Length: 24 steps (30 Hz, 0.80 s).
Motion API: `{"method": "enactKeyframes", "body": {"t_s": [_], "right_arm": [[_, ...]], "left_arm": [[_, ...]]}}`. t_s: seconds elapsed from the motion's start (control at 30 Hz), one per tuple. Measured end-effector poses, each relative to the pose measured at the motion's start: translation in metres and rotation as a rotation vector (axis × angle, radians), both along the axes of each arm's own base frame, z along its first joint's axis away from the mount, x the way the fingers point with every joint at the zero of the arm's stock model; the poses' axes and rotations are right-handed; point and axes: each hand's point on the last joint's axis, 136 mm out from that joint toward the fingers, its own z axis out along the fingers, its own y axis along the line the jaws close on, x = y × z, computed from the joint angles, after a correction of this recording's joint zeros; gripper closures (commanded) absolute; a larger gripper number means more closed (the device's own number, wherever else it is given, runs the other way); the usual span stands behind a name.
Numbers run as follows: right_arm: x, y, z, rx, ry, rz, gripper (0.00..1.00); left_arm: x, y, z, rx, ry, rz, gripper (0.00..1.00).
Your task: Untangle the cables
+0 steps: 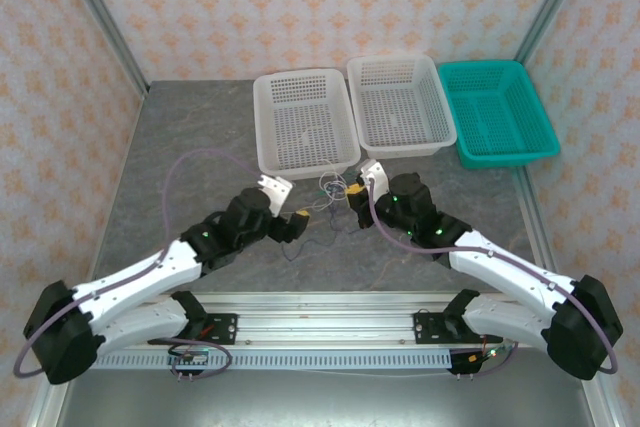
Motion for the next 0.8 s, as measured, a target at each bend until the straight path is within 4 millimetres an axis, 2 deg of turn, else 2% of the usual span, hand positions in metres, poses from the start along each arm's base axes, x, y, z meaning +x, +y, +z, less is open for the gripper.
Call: {"method": "enactKeyframes", "body": {"t_s": [0.1, 0.27, 0.4, 0.47, 0.57, 0.7, 0.8], "right_arm": [[-0.002, 0.002, 0.001, 0.019, 0.018, 0.011, 1.00], [-0.006, 0.005, 0.007, 0.048, 0.037, 0.022, 1.00], [-0.007, 0.005, 0.020, 0.085, 0.034, 0.019, 1.00], [-0.008, 0.005, 0.029, 0.109, 0.026, 0.016, 1.00], [-0.009, 0.004, 0.039, 0.140, 0.022, 0.015, 1.00], [-0.006, 0.000, 0.040, 0.156, 0.039, -0.022, 1.00], [0.007, -0.015, 0.036, 0.162, 0.061, -0.130, 1.00]], "left_arm": [[0.002, -0.007, -0.022, 0.072, -0.013, -0.048, 0.11], [0.014, -0.008, -0.054, 0.224, -0.026, -0.081, 0.11], [0.022, -0.007, -0.084, 0.323, 0.008, -0.082, 0.15], [0.029, -0.006, -0.093, 0.355, 0.013, -0.061, 0.25], [0.039, -0.004, -0.096, 0.367, -0.003, -0.012, 0.48], [0.048, -0.002, -0.084, 0.339, -0.039, 0.055, 0.74], [0.050, 0.000, -0.065, 0.290, -0.071, 0.096, 0.96]]}}
